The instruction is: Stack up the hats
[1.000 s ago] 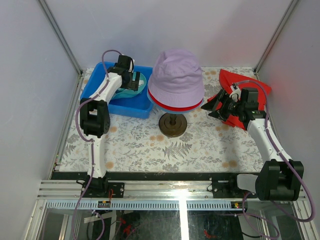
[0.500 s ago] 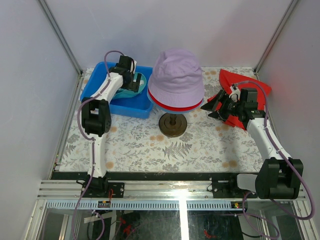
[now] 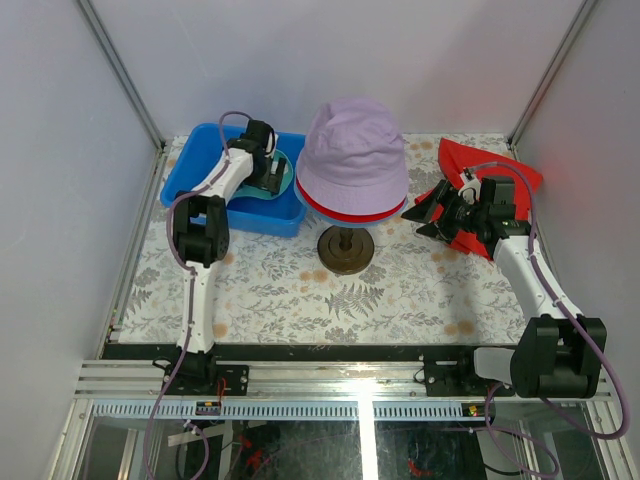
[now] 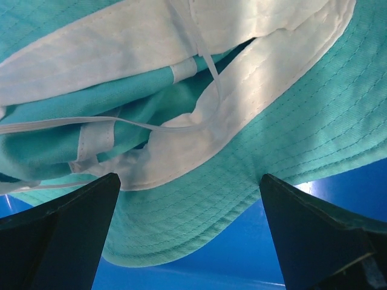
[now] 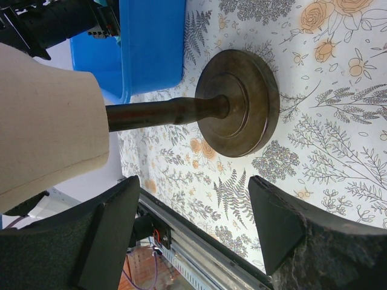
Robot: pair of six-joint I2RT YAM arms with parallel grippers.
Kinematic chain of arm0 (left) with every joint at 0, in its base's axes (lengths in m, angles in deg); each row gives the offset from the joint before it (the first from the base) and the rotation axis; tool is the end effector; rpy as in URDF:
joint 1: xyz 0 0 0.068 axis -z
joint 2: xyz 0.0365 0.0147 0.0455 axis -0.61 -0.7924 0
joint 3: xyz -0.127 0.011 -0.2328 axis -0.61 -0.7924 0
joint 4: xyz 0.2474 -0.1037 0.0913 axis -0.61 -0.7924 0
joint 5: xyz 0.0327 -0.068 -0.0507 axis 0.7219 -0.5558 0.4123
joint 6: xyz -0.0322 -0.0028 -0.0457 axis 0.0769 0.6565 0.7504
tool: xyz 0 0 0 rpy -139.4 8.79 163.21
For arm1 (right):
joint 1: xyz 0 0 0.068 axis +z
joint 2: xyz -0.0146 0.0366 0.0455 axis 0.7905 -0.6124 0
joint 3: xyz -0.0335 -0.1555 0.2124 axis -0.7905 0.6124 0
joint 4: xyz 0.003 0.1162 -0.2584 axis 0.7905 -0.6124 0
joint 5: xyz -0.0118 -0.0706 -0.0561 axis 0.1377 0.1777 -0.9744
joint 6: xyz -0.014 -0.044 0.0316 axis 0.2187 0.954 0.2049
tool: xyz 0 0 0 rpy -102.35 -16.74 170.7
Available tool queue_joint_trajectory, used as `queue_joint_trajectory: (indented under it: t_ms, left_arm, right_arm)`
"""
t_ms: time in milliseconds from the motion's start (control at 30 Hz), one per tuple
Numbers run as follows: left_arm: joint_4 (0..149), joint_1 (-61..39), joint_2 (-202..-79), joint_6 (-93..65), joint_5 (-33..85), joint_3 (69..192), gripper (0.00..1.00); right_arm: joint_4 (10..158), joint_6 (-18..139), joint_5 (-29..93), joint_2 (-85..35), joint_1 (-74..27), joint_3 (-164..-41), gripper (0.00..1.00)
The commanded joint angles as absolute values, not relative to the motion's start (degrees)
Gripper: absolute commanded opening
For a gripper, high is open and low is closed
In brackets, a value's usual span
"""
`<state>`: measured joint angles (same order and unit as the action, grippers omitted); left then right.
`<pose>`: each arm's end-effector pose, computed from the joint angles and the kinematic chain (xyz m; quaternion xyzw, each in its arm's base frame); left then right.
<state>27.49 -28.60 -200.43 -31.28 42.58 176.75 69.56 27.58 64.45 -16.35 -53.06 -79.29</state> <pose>0.5232 -0.0773 0.1747 0.1098 0.9615 0.0617 0.2443 0.3005 0.0206 0.2649 0.1393 0.8349 0.4325 0.3105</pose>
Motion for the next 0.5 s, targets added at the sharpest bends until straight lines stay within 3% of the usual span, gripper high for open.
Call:
queue_joint_trajectory:
  t_ms: [0, 200, 367, 433, 467]
  left_arm:
    - [25.6, -28.2, -203.0, -30.2, 44.7, 180.0, 0.97]
    - [23.5, -27.9, -205.5, -28.8, 45.3, 182.4, 0.57]
    - [22.5, -27.9, -205.8, -27.3, 44.9, 183.6, 0.34]
    - [21.9, -28.1, -205.5, -26.1, 43.1, 184.4, 0.18]
    - [21.8, -28.3, -205.2, -25.3, 41.4, 184.7, 0.05]
  right_arm:
    - [69.9, 28.0, 65.6, -16.8, -53.6, -81.1, 0.79]
    - [69.9, 28.0, 65.5, -16.7, -53.6, -81.4, 0.80]
    - [70.1, 27.8, 65.6, -16.5, -53.6, -81.5, 0.80]
    - [70.1, 27.9, 65.5, -16.3, -53.7, -81.8, 0.80]
    - [70.2, 27.8, 65.5, -16.3, -53.7, -81.9, 0.80]
